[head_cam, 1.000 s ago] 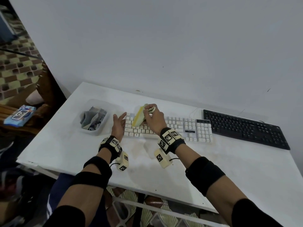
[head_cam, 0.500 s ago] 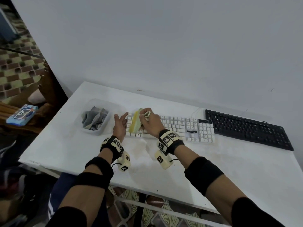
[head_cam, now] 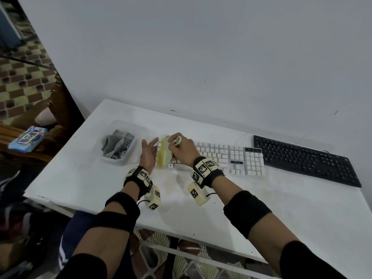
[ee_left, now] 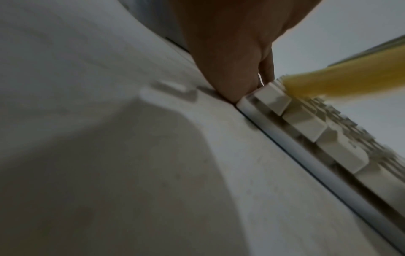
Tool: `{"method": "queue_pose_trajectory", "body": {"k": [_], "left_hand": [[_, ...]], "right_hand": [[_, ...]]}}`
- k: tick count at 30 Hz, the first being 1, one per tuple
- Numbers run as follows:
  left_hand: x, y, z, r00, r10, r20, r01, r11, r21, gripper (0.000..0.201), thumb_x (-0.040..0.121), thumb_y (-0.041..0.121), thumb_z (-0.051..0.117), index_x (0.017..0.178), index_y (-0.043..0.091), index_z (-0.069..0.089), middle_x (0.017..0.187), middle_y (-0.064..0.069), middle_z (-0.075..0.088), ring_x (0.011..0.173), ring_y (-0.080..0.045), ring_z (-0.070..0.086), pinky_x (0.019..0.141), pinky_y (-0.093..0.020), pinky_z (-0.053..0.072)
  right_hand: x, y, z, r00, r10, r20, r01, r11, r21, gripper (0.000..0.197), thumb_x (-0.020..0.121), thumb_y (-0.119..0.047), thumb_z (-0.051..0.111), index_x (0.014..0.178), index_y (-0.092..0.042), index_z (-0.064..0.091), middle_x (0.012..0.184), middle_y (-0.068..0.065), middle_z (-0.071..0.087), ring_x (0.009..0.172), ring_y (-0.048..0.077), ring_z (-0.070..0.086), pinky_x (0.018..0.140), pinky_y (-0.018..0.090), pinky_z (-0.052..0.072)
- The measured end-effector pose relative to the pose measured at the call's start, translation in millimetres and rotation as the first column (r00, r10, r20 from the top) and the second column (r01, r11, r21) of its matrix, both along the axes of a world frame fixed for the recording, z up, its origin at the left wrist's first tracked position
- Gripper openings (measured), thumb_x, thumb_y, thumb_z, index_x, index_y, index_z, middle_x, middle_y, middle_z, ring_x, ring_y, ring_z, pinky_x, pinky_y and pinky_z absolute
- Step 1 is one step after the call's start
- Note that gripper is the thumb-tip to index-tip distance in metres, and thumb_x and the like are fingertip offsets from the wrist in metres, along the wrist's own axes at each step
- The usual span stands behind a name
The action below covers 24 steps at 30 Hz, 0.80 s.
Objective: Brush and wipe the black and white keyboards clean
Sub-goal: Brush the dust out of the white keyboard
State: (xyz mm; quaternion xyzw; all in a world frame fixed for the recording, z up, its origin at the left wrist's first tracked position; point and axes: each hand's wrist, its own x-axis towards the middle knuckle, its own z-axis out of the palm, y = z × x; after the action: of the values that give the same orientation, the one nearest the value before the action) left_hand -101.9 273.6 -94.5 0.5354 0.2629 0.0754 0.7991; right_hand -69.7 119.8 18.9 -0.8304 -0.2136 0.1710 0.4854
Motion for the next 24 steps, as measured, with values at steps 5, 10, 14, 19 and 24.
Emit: {"method": "queue_pose_trajectory", "body": {"k": [5,10,14,19,24], "left_hand": [[-0.4,-0.1,1.8,1.0,-0.005,0.002,0.005,1.0,-0.029,0.072,0.108,0.059,0.006,0.148,0.018,0.051,0.141,-0.017,0.06,0.131,-0.026,0.057,0.109,-0.038,0.044],[-1.4,-1.0,4.7,1.0,-0.002,0.01,0.003,1.0,-0.019,0.073,0.108,0.058,0.006,0.149,0.016,0.05,0.145,-0.013,0.057,0.139,-0.024,0.051,0.118,-0.033,0.035],[0.1,0.4,3.5,1.0,0.015,-0.005,-0.015,0.999,-0.035,0.072,0.109,0.058,0.007,0.15,0.015,0.048,0.134,-0.014,0.062,0.123,-0.025,0.06,0.106,-0.039,0.047],[0.8,-0.3,3.2,1.0,0.0,-0.009,0.0,0.999,-0.045,0.074,0.108,0.058,0.006,0.152,0.016,0.048,0.146,-0.014,0.056,0.135,-0.024,0.052,0.114,-0.035,0.039],[-0.2,1.0,4.2,1.0,-0.007,0.001,0.007,0.999,-0.042,0.075,0.108,0.058,0.005,0.151,0.013,0.048,0.138,-0.015,0.062,0.12,-0.021,0.062,0.093,-0.028,0.047]], "right_hand": [[14.5,1.4,8.6,0.994,-0.108,-0.001,0.108,0.993,0.036,0.016,0.093,-0.02,0.058,0.093,-0.005,0.063,0.094,0.017,0.071,0.083,0.029,0.072,0.071,0.04,0.062],[7.8,7.6,-2.7,0.985,-0.173,-0.015,0.174,0.973,0.153,0.009,0.101,-0.018,0.055,0.108,-0.013,0.057,0.106,0.009,0.066,0.083,0.022,0.072,0.062,0.036,0.063],[-0.3,6.0,-3.8,0.995,-0.051,-0.082,0.057,0.997,0.061,0.006,0.094,-0.011,0.06,0.099,-0.012,0.061,0.09,0.008,0.067,0.072,0.023,0.07,0.061,0.037,0.063],[13.9,0.8,10.9,0.985,-0.163,-0.06,0.17,0.976,0.135,0.011,0.09,-0.01,0.063,0.098,-0.004,0.067,0.098,0.011,0.07,0.078,0.025,0.071,0.057,0.033,0.062],[3.4,14.3,0.6,0.997,-0.036,0.063,0.03,0.996,0.089,0.016,0.102,-0.023,0.056,0.111,-0.01,0.057,0.099,0.008,0.069,0.074,0.016,0.073,0.059,0.025,0.06]]}}
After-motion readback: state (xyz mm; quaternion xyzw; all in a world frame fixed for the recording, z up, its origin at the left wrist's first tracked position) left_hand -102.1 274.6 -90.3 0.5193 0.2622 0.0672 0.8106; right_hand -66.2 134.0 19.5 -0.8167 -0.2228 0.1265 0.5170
